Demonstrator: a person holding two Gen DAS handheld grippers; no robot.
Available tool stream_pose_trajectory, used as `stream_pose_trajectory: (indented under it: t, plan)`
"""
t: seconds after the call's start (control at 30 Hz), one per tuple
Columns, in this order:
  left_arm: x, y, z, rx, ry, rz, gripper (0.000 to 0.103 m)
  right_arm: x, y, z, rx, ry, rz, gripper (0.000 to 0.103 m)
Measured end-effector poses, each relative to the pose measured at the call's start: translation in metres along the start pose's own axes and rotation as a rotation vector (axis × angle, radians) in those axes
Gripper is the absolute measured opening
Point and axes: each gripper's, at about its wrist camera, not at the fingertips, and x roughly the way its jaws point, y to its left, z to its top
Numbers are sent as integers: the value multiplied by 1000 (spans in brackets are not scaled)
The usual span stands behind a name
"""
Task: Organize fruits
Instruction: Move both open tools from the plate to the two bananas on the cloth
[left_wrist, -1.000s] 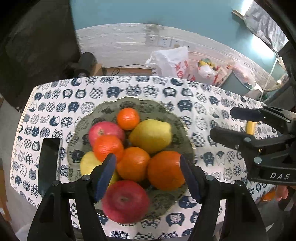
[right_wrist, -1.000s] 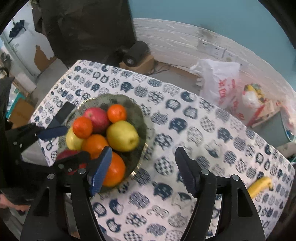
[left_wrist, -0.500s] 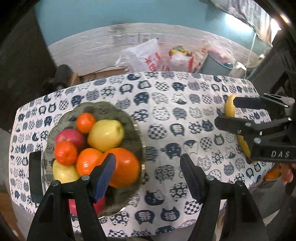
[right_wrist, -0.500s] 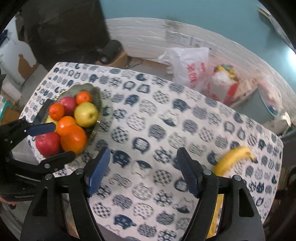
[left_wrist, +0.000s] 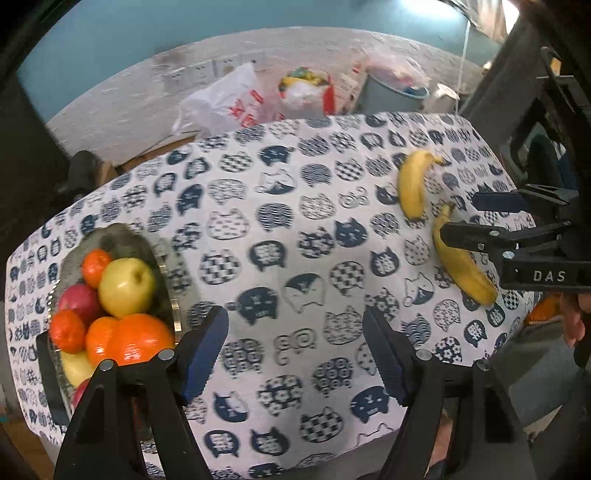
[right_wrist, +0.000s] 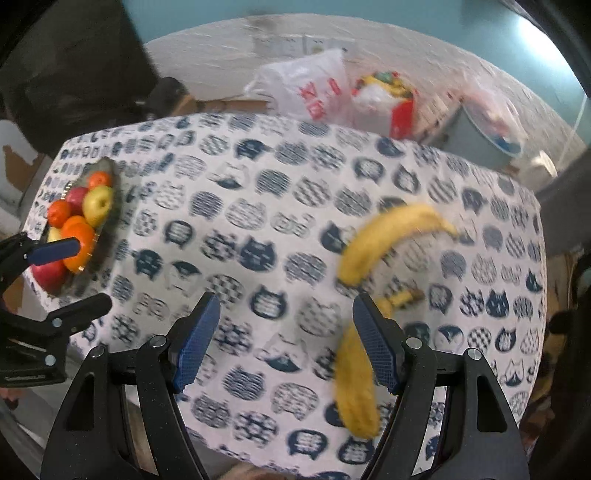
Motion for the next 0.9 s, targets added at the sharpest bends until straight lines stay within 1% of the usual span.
stream_pose_trajectory:
  t: [0.2, 0.37, 0.53, 0.73, 0.77, 0.8, 0.9]
  plan:
    - [24, -18, 3, 31, 49, -8, 77, 19, -30, -19, 49, 59, -28, 75]
    - [34, -28, 7, 63, 56, 2, 77, 37, -45, -30, 78, 103, -42, 75]
    - [46, -31, 9, 52, 76, -14, 77, 53, -52, -39, 95, 138, -44, 74]
    - [58, -36, 7, 69, 97, 6, 77, 65, -52, -45, 82, 154, -55, 74]
    - [60, -36, 7, 70, 101, 6, 77, 67, -51, -46, 78, 157, -57, 71]
    - [61, -36, 7, 71, 104, 7, 77, 70, -50, -47, 75, 160, -58, 64]
    - [63, -39, 10, 74, 105, 11, 77, 78, -48, -51, 68, 178, -53, 50]
